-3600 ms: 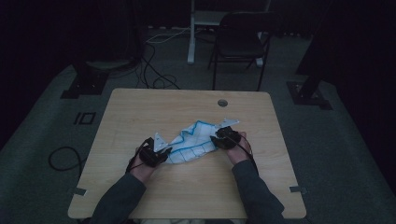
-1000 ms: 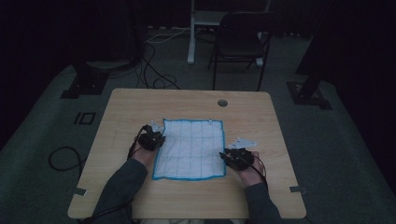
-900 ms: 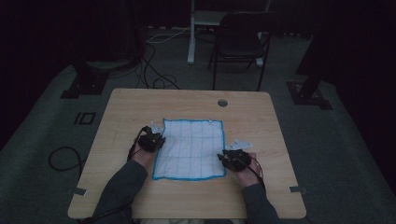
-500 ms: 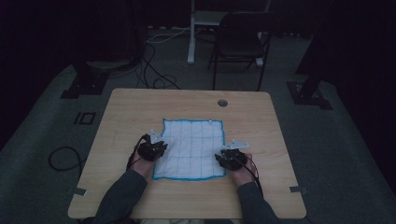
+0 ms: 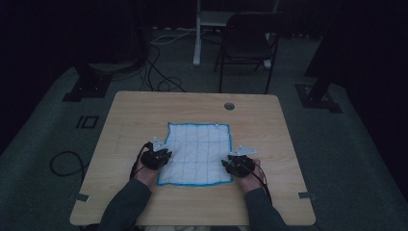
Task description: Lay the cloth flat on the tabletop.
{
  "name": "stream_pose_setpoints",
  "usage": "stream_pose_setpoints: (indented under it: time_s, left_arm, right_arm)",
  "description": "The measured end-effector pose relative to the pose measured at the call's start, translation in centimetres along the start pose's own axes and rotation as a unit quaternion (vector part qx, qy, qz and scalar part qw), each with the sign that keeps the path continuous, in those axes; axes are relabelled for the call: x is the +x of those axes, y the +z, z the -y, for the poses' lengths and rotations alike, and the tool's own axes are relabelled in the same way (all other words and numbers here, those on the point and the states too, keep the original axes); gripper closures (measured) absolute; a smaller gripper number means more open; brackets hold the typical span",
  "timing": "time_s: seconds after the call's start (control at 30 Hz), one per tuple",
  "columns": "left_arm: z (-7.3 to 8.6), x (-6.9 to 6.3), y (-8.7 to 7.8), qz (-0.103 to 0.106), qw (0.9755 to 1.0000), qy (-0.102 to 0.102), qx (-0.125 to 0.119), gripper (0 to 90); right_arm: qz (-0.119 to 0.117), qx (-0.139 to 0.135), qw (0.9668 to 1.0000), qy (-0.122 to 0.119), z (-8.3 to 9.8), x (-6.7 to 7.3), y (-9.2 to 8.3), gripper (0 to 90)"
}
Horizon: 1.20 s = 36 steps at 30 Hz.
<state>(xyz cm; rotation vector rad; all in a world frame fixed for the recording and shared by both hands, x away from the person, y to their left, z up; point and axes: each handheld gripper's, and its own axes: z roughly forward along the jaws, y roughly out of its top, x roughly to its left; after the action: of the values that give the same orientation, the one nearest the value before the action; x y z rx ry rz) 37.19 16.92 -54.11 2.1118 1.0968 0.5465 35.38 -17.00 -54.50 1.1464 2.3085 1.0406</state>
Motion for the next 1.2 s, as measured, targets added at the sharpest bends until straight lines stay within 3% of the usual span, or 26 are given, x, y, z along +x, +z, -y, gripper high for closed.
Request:
stream_pose_setpoints:
  time_s: [0.17,1.2]
  left_arm:
    - [0.4,0.0,-0.1,0.002,0.9999,-0.006,-0.009,74.4]
    - [1.0,-0.2,-0.8,0.003,0.9999,-0.010,-0.011,73.9]
  right_arm:
    - [0.002,-0.003,1.0000,0.001,0.2,0.1,-0.1,62.3]
    - [-0.011,0.005,0.9999,-0.006,1.0,0.5,-1.2,63.6]
